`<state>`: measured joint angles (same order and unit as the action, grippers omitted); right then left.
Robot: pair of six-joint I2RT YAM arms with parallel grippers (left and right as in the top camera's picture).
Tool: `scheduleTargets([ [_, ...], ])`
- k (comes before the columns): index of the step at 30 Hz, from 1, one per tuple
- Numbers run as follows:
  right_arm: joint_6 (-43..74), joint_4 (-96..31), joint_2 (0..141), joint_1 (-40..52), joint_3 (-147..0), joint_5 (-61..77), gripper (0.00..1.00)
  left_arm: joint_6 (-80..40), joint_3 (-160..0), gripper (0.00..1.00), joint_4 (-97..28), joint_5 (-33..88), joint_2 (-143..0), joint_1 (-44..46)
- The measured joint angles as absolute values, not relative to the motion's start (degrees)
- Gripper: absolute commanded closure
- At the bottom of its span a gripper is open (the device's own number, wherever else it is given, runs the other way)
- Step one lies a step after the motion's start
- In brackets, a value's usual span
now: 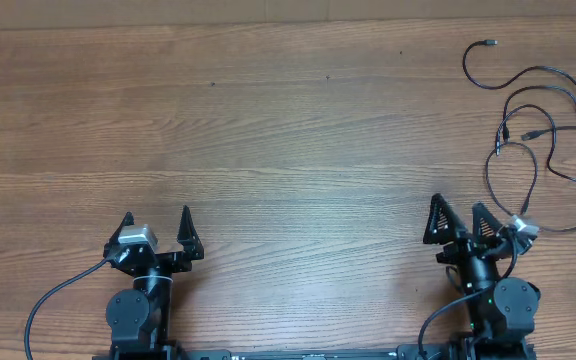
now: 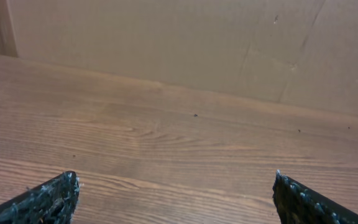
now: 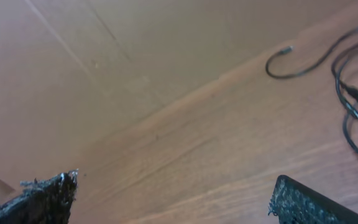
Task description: Untangle cables
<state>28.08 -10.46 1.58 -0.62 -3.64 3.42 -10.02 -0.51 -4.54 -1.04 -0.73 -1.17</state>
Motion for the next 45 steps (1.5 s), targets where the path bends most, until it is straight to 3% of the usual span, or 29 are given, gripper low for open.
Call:
scheduleTargets([
  [7, 23.46, -11.16, 0.89, -0.62, -3.49, 3.4, 0.0, -10.02, -0.51, 0.0, -4.54, -1.04, -0.75, -1.17],
  [23, -6.9, -11.18, 0.89, -0.27, -3.49, 4.99, 0.0, -10.02, -0.51, 0.0, -4.54, -1.04, -0.75, -1.17],
  [45, -10.55, -11.18, 0.89, -0.23, -3.49, 5.58, 0.0, -10.02, -0.51, 0.0, -4.54, -1.04, -0.75, -1.17],
])
